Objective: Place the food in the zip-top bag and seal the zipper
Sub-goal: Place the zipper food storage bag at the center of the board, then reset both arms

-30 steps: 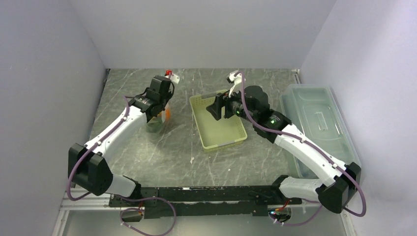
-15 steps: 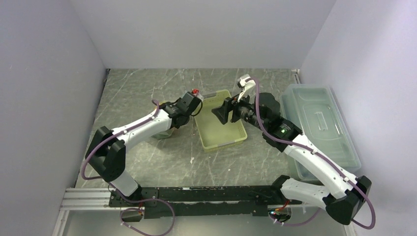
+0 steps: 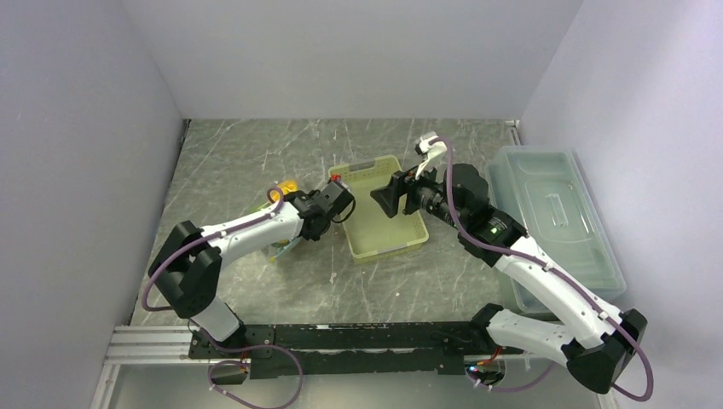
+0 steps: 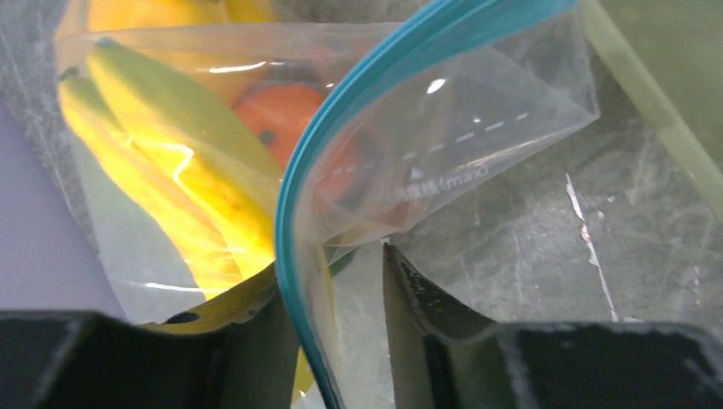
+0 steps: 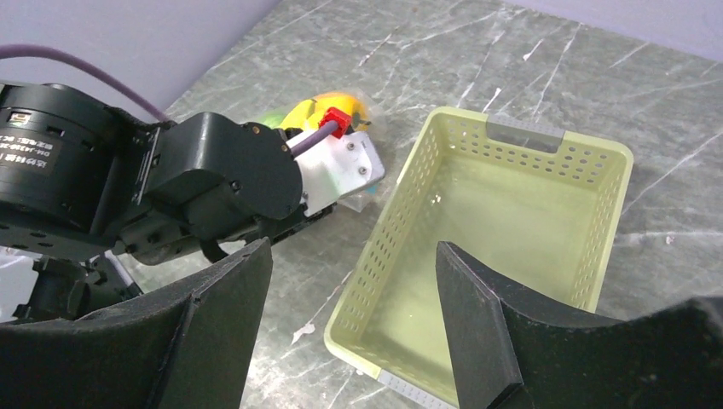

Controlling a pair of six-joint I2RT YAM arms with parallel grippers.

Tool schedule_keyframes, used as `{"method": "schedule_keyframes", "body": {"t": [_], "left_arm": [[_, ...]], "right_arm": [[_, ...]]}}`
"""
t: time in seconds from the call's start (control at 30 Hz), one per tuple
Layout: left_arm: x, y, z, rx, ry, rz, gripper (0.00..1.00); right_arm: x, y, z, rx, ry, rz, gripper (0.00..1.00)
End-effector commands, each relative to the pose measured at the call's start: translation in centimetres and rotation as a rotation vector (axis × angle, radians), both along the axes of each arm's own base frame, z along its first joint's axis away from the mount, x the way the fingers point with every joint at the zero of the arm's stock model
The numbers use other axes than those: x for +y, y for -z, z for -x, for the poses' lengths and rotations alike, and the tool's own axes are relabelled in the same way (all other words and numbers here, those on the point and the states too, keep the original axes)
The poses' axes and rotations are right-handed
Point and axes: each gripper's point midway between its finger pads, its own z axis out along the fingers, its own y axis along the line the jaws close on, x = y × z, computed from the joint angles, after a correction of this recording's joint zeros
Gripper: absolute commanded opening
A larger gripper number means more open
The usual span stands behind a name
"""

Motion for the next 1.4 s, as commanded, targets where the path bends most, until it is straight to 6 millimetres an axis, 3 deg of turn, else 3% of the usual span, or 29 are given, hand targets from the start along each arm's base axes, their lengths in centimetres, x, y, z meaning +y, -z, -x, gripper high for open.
{"method": "schedule_keyframes", "body": {"t": [0.0, 0.2, 0.8, 0.9, 0.93, 1.17, 1.37], "left_arm": [[-1.1, -0.7, 1.2, 0.000, -0.022, 0.118, 0.47], [-2.8, -2.0, 2.4, 0.012, 0.031, 0.195, 0.56], [-8.9, -13.9, 5.0, -0.122, 0.274, 0.598, 0.77], [-8.8, -16.2, 4.9, -0.167, 0.297, 0.625, 0.97], [-8.7, -16.8, 4.9, -0.180, 0.304, 0.627, 0.99], [-6.8, -20.2, 4.1, -0.267, 0.264, 0.596, 1.00], [-3.6, -20.6, 2.1, -0.280, 0.151, 0.623, 1.00]], "right_arm": [[-0.9, -0.6, 0.0, -0.014, 0.036, -0.012, 0.75], [-1.1, -0.5, 0.0, -0.007, 0.045, -0.007, 0.75], [-4.7, -0.8, -1.3, -0.038, 0.221, 0.090, 0.80], [-5.2, -1.0, -1.5, -0.036, 0.253, 0.098, 0.81], [-5.3, -1.0, -1.6, -0.035, 0.259, 0.100, 0.82], [-6.8, -1.4, -2.2, -0.023, 0.363, 0.084, 0.94], [-8.3, -0.9, -2.3, -0.005, 0.445, 0.090, 1.00]]}}
